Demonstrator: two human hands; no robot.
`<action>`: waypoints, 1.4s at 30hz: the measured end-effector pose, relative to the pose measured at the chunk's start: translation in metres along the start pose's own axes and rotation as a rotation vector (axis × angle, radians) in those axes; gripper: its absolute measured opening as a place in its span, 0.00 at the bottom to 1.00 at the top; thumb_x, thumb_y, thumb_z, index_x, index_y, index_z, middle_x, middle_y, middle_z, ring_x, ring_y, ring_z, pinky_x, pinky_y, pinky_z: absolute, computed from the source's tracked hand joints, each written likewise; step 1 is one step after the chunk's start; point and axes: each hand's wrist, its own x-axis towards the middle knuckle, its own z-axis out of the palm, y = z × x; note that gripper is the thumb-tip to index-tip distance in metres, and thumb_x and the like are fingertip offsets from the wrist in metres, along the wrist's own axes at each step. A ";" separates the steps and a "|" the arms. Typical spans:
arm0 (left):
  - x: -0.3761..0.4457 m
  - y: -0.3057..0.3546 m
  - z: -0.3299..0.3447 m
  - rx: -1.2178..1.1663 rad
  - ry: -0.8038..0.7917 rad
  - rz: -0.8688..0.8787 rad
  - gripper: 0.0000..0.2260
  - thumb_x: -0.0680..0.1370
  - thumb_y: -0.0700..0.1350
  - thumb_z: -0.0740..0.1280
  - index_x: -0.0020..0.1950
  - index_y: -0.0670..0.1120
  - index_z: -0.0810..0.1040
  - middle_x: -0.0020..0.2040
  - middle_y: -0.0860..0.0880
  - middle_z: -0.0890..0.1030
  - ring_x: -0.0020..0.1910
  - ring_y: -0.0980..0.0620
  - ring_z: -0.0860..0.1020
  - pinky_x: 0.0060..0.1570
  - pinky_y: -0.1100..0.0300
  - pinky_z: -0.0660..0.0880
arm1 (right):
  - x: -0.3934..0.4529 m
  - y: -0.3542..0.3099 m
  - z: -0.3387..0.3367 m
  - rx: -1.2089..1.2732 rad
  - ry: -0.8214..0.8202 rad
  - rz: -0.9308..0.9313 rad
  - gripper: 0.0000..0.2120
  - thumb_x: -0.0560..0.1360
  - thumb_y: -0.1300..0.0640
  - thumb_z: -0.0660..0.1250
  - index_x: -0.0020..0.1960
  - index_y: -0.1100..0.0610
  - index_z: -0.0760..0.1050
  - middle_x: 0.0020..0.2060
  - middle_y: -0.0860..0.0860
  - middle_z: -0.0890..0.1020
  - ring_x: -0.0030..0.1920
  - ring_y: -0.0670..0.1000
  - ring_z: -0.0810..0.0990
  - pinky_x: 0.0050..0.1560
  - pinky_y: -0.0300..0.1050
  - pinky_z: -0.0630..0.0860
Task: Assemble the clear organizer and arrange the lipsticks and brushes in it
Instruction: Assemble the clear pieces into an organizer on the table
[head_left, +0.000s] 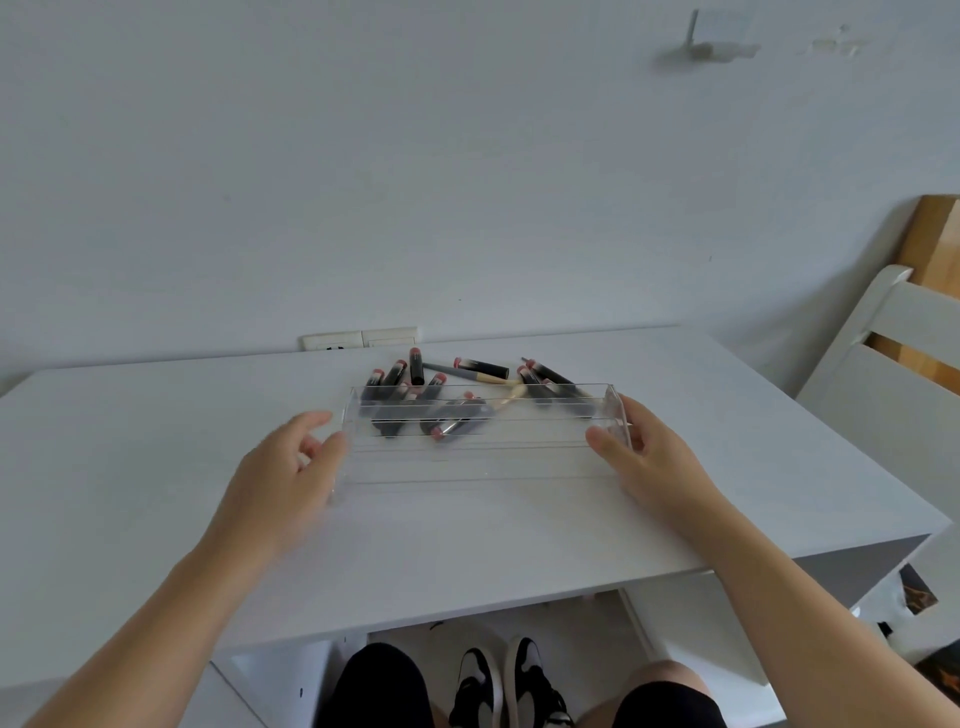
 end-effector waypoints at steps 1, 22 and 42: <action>-0.002 -0.003 0.001 -0.013 -0.052 -0.015 0.20 0.78 0.56 0.63 0.68 0.51 0.77 0.40 0.54 0.80 0.38 0.63 0.79 0.40 0.62 0.71 | 0.000 0.000 0.000 -0.003 -0.001 -0.001 0.22 0.72 0.34 0.63 0.63 0.41 0.73 0.42 0.39 0.79 0.42 0.43 0.76 0.43 0.43 0.69; -0.005 -0.019 0.007 -0.125 -0.059 -0.034 0.15 0.77 0.41 0.69 0.59 0.58 0.77 0.39 0.53 0.81 0.31 0.58 0.75 0.36 0.59 0.71 | -0.012 -0.010 -0.027 0.052 -0.363 -0.031 0.26 0.77 0.54 0.65 0.71 0.34 0.68 0.59 0.36 0.81 0.57 0.39 0.80 0.52 0.43 0.74; 0.000 -0.014 -0.002 -0.116 -0.156 -0.083 0.19 0.74 0.34 0.69 0.60 0.52 0.75 0.36 0.51 0.74 0.30 0.55 0.73 0.35 0.58 0.69 | -0.012 -0.017 -0.021 0.000 -0.377 -0.010 0.32 0.72 0.55 0.60 0.65 0.21 0.65 0.58 0.30 0.79 0.55 0.32 0.77 0.53 0.35 0.73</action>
